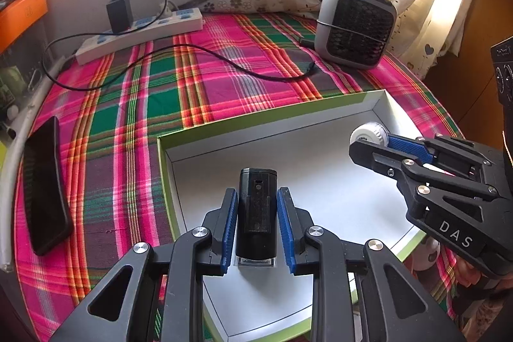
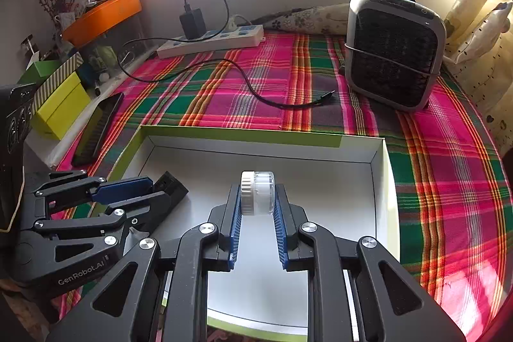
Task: Organize objects
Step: 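Carry the black cylinder with the left tool while the right tool carries the cap into the box, then open the left tool on the box floor while the right tool releases the cap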
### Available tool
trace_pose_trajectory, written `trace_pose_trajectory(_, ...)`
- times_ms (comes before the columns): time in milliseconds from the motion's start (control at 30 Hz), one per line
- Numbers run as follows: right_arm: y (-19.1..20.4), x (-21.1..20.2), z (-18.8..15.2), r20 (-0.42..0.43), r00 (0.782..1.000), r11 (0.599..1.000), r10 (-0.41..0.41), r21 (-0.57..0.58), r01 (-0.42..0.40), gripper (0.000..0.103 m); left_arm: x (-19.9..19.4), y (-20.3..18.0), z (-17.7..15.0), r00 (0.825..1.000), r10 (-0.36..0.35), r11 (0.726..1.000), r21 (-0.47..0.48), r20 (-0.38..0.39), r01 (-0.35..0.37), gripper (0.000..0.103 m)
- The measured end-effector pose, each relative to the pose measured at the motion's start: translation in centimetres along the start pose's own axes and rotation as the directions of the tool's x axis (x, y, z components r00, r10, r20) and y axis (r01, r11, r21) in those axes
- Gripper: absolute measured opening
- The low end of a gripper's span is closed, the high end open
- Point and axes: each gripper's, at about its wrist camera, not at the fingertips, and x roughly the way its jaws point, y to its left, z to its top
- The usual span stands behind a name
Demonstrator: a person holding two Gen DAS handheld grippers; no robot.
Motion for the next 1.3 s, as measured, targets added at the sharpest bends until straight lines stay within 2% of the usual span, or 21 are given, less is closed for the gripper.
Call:
trace_pose_trajectory(400, -0.1, 2.8, 1.5, -0.067, 0.998, 1.000, -0.018, -0.014, 0.017, 0.020, 1.5, 1.1, 1.6, 1.000, 0.005, 0.999, -0.054, 0.004, -0.004, 0.023)
trace_pose_trajectory(1033, 0.1, 4.2, 1.7, -0.080, 0.994, 0.997, -0.071, -0.018, 0.070, 0.020, 2.1, 1.4, 1.8, 1.000, 0.001, 0.998, -0.069, 0.002, -0.001, 0.026)
trace_pose_trajectory(1067, 0.0, 4.2, 1.8, -0.077, 0.994, 0.997, -0.074, -0.013, 0.073, 0.021, 2.1, 1.5, 1.8, 1.000, 0.002, 0.997, -0.074, 0.004, -0.001, 0.026)
trace_pose_trajectory(1133, -0.2, 4.1, 1.8, -0.077, 0.994, 0.997, -0.073, 0.002, 0.073, 0.031, 2.0, 1.5, 1.7, 1.000, 0.000, 0.997, -0.080, 0.005, 0.001, 0.028)
trace_pose_trajectory(1200, -0.4, 4.0, 1.7, -0.074, 0.995, 0.998, -0.063, 0.014, 0.064, 0.047, 1.8, 1.5, 1.6, 1.000, -0.003, 0.996, -0.087, 0.010, 0.004, 0.031)
trace_pose_trajectory(1300, -0.4, 3.6, 1.6, -0.064, 0.996, 0.998, -0.058, 0.020, 0.060, 0.049, 1.4, 1.5, 1.5, 1.000, -0.004, 0.996, -0.094, 0.016, 0.005, 0.036)
